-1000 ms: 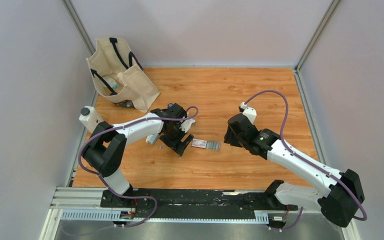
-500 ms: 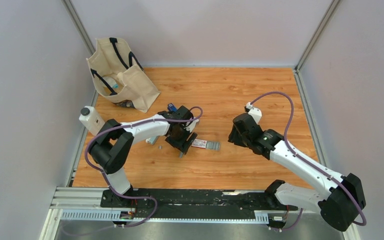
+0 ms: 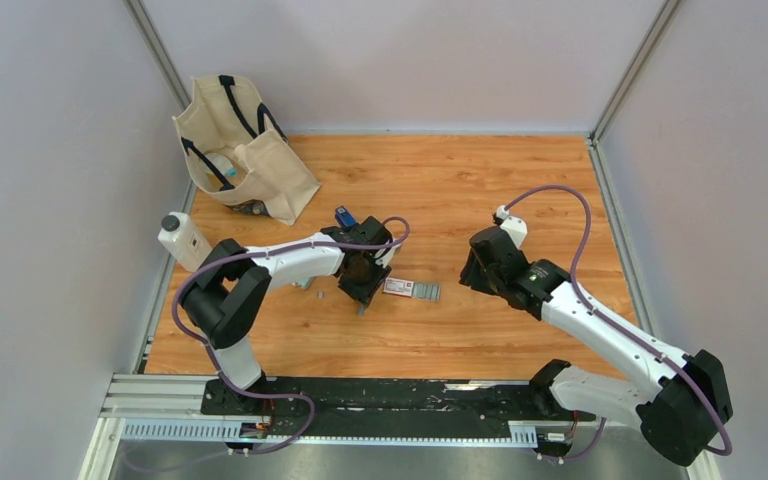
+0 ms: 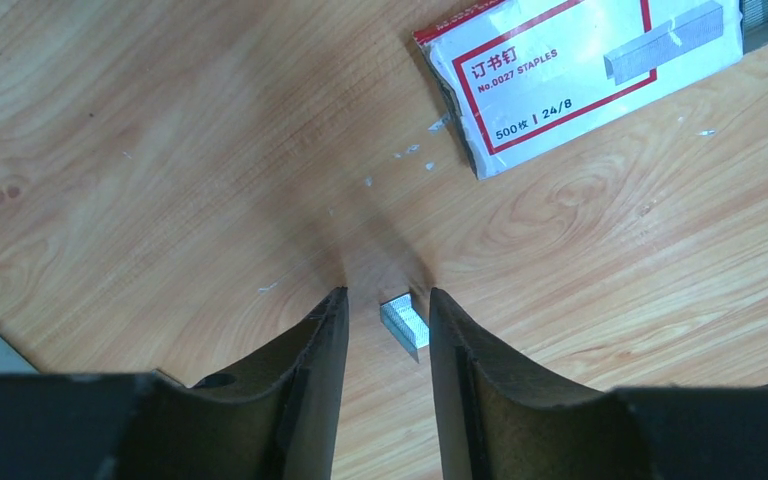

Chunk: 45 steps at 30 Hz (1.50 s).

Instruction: Unload the staples from the stapler

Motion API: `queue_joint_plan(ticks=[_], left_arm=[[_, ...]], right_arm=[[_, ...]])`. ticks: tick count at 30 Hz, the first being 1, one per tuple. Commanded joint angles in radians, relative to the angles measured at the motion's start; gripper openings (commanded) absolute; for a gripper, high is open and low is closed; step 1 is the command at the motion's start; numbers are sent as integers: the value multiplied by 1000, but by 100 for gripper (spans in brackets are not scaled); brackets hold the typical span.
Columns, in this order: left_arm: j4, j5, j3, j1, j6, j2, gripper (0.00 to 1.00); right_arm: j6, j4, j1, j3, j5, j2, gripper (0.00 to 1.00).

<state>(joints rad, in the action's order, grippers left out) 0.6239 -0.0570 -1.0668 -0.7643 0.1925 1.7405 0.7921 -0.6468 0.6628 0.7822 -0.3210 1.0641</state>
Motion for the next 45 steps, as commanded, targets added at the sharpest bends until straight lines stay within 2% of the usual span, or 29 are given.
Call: queue_joint_plan(ticks=[1, 18, 21, 23, 37, 38, 40, 42, 45], left_arm=[[-15, -17, 28, -23, 33, 16, 42], [-3, 19, 70, -40, 65, -29, 49], [-3, 12, 74, -44, 91, -32, 38], [-12, 16, 80, -47, 102, -27, 36], [-32, 22, 113, -63, 125, -38, 49], [-27, 32, 113, -63, 127, -42, 56], [-24, 54, 122, -63, 140, -44, 59], [-20, 54, 120, -63, 151, -44, 58], [-21, 54, 123, -63, 171, -35, 51]], right_arm=[[-10, 42, -11, -11, -1, -15, 42], [-45, 59, -43, -12, 16, -7, 42], [-56, 55, -51, -8, 20, -12, 41], [-57, 50, -55, -3, 20, -12, 41], [-80, 22, -66, 9, 14, -29, 41], [-83, 22, -68, 8, 14, -29, 41], [-83, 22, -72, 3, 16, -32, 41], [-83, 24, -74, -1, 17, -35, 41], [-83, 26, -77, -6, 20, -32, 40]])
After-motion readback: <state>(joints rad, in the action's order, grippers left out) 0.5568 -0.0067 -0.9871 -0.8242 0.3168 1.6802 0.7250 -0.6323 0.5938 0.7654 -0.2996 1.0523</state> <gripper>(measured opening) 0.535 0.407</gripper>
